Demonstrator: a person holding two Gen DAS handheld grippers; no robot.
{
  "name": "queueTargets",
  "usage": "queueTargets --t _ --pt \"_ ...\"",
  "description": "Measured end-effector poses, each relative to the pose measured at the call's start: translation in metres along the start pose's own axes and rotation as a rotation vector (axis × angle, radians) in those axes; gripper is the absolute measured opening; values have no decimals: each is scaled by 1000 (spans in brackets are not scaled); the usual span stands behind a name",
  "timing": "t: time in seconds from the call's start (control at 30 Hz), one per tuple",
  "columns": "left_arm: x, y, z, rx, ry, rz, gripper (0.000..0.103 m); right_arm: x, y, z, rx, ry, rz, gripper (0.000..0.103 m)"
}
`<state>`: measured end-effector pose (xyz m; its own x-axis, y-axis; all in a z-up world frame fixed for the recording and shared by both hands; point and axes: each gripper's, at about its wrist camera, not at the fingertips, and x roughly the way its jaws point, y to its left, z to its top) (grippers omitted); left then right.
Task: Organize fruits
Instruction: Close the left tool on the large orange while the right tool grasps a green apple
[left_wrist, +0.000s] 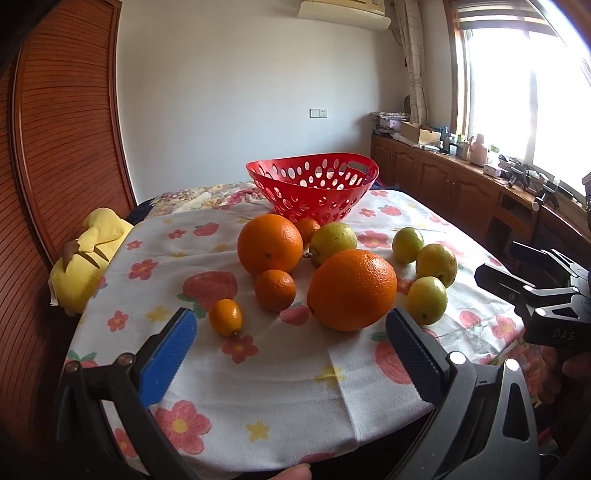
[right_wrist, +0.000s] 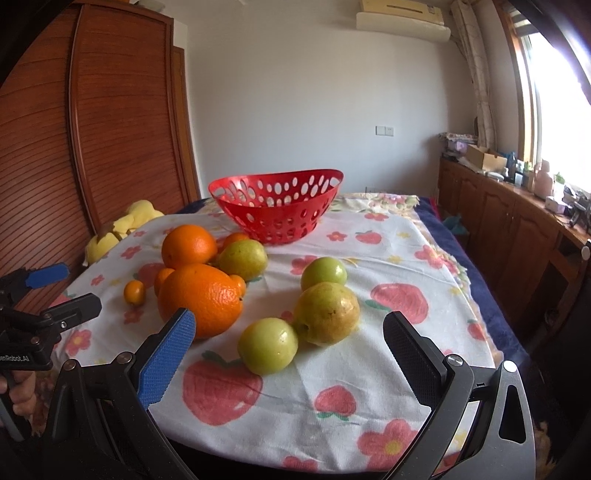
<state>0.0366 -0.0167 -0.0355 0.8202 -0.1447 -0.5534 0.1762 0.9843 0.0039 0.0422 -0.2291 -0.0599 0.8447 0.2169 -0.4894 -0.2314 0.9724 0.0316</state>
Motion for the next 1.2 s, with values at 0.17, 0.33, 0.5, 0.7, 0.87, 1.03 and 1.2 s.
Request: queueTargets --t 0.17,0.33,0.5,0.7,0.87,1.03,1.2 --pt "12 -2 4 13 27 -30 101 14 4 -3 -39 30 21 98" --pt "25 -9 8 36 52 -61 101 30 6 -8 -50 77 49 89" --pt "39 -13 13 51 95 -94 100 41 5 -14 -57 119 76 80" --pt "51 -20 15 67 127 -119 100 48 4 -19 -61 148 84 75" --pt "62 -26 17 79 157 -155 97 53 2 -22 -56 159 100 75" --pt "76 -29 19 73 184 -179 93 59 1 -27 -52 173 104 75" --pt "87 -29 23 67 199 -201 93 62 0 -26 -51 177 118 75"
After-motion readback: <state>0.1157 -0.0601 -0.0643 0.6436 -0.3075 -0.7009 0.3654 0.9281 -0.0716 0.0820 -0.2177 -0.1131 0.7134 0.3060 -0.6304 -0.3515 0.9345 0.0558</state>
